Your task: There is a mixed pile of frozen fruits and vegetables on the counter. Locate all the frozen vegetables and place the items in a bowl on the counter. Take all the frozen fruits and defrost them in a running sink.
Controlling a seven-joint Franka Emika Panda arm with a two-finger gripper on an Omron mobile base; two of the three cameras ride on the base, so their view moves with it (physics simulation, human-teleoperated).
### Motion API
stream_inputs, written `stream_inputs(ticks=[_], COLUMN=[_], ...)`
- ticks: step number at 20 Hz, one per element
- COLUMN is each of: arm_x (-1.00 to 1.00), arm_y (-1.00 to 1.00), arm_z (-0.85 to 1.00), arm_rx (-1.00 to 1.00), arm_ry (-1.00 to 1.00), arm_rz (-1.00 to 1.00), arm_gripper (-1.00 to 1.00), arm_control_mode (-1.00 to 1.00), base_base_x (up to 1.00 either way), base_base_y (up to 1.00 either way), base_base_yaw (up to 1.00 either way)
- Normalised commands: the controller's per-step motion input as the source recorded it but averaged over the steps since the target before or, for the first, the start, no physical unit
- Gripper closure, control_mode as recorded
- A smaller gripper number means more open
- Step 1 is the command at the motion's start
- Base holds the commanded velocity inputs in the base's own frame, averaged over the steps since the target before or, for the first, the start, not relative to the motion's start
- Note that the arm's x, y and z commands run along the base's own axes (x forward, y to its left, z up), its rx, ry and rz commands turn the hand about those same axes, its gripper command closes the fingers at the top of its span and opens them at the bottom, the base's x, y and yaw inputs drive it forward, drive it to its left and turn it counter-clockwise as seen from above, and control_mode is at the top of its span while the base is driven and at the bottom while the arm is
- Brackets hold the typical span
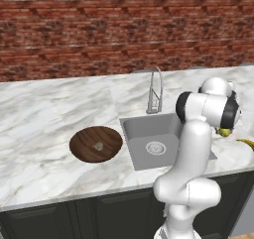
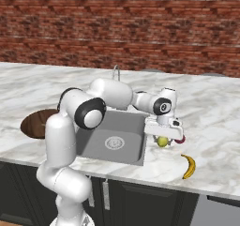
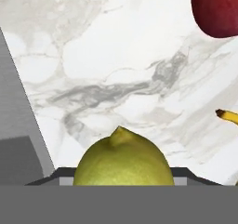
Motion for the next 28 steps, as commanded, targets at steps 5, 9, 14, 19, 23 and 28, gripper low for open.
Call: stream_inputs(ticks=[5,9,14,19,23,28], arm_x=[-0.09,-0.13,-0.05,0.00,-0.03,-0.11], arm_y=[0.39,0.42,0.39,0.46,0.44,0.47], arm_z=[0.11,0.02,0.18,0.22,0.13,0.07], arm_rx=[0.01,0.00,0.00,0.00,0.00,0.00], arm_ry=[-0.02,-0.06,-0.03,0.00,-0.03,-0.06], arm_rz=[-0.03,-0.04,-0.02,0.00,0.00,0.00], arm_gripper=[1.00,1.00,1.00,1.00,1.00,1.00], arm_control_mode=[-1.00,-1.00,-1.00,-1.00,-1.00,-1.00], base_base_x=[0.00,0.00,0.00,0.00,0.00,0.00], base_base_y=[0.00,0.00,0.00,0.00,0.00,0.00], base_base_yaw=[0.00,0.00,0.00,0.00,0.00,0.00])
